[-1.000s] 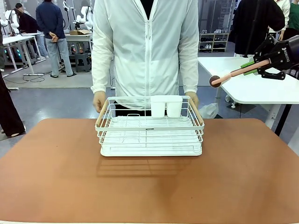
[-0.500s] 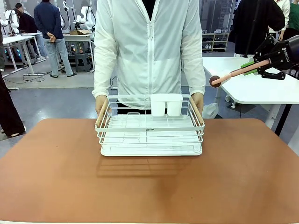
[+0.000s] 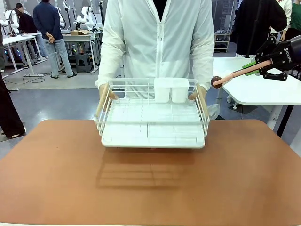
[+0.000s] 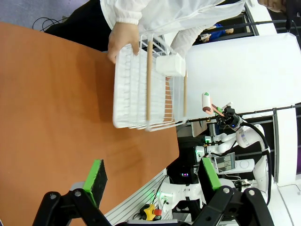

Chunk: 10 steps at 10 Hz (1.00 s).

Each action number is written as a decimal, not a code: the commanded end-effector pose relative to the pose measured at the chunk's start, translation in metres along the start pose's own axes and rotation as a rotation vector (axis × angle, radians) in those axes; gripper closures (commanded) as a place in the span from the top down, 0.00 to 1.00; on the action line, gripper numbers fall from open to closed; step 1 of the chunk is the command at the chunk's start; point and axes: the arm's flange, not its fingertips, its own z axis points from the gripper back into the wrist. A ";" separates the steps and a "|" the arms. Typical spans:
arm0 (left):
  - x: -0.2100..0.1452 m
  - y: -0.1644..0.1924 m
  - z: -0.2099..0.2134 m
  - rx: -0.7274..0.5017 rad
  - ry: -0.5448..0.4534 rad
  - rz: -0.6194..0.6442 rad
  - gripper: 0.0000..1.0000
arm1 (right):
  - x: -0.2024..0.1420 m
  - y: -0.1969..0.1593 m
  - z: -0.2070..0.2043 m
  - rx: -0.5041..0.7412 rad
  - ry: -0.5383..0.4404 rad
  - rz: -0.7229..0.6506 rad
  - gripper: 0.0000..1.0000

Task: Clean the table.
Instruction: Clean the table with the Lint Roller when the human lifts the Dish drying rack.

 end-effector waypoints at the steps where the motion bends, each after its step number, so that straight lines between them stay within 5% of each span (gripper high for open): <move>1: -0.001 -0.001 0.003 -0.022 -0.003 -0.012 1.00 | -0.002 0.001 -0.002 0.000 0.003 0.004 0.19; 10: -0.001 -0.001 0.003 -0.022 -0.003 -0.012 1.00 | 0.000 0.000 0.000 0.000 0.000 0.000 0.19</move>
